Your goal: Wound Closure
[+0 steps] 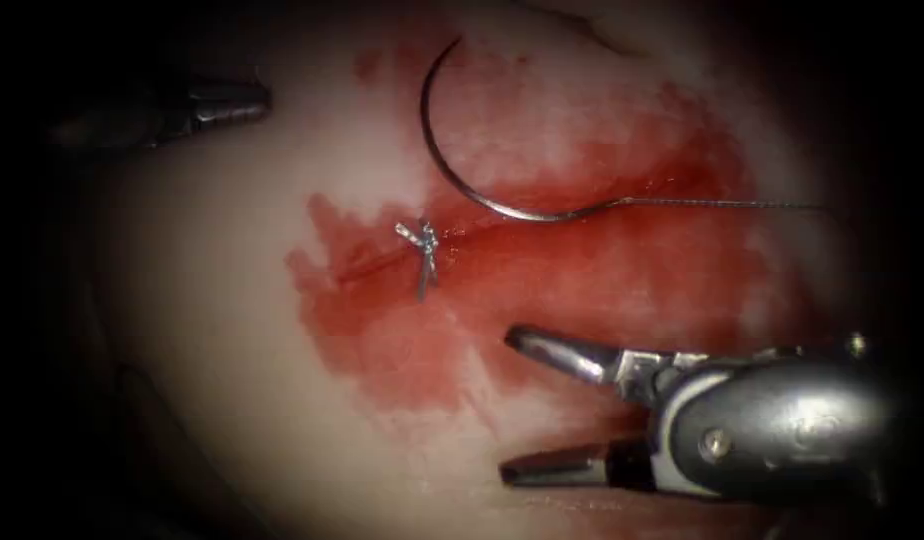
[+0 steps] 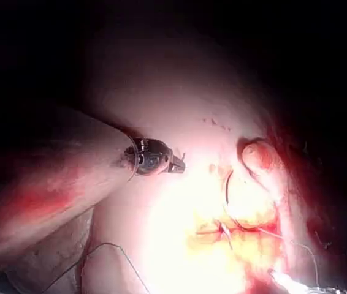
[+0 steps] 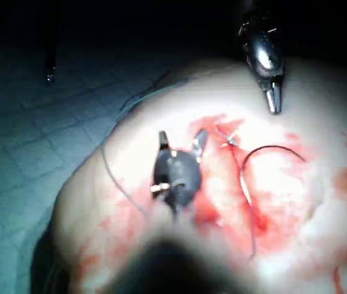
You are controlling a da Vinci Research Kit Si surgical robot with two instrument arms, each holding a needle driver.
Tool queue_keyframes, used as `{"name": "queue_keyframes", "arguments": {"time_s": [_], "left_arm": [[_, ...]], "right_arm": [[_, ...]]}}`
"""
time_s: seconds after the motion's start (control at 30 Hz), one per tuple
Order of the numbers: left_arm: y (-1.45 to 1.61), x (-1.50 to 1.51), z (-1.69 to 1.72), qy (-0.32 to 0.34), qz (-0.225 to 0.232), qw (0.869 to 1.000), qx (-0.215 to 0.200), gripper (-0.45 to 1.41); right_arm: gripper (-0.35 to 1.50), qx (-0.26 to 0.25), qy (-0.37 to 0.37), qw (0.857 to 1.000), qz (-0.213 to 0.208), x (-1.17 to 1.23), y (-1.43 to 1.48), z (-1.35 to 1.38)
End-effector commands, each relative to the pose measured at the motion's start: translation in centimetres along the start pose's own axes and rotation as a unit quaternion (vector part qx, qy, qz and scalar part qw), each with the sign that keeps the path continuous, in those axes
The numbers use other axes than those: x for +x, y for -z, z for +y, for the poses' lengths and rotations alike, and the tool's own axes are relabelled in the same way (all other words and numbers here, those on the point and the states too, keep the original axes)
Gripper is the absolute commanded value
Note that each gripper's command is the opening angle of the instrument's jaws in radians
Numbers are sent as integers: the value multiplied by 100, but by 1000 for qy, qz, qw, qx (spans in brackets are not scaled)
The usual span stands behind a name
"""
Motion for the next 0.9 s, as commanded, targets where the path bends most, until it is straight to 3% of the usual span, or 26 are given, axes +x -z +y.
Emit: {"name": "queue_keyframes", "arguments": {"time_s": [0.03,0.07,0.1,0.13,0.23,0.3,0.37,0.5,0.63,0.77,0.9], "left_arm": [[-11,-2,-3,5,1,1000,4,-8],[-11,-2,-3,5,1,1000,4,-8],[-13,-6,-3,12,1,1000,7,11],[-16,-12,-1,18,1,1000,12,48],[-8,-13,-3,44,0,999,16,66],[-4,-11,-4,45,-1,999,15,68],[23,-4,-10,52,-15,998,12,75],[58,7,-9,63,-36,997,35,60],[73,29,-12,79,-36,996,9,54],[84,71,-9,113,48,992,-34,60],[83,100,4,129,61,989,-42,59]], "right_arm": [[141,0,0,1000,2,-1,-8,-2],[141,0,0,1000,2,-1,-8,-2],[141,0,0,1000,2,-1,-7,-2],[141,0,0,1000,2,-1,-7,-1],[140,1,-1,1000,2,-1,-4,0],[140,2,-1,1000,2,-1,-2,1],[140,0,-6,1000,-1,-2,8,5],[140,-6,-12,1000,-9,-1,19,13],[140,-10,-17,1000,-17,-2,27,19],[140,-9,-18,1000,-17,-5,36,24],[140,-9,-21,1000,-16,-6,40,26]]}}
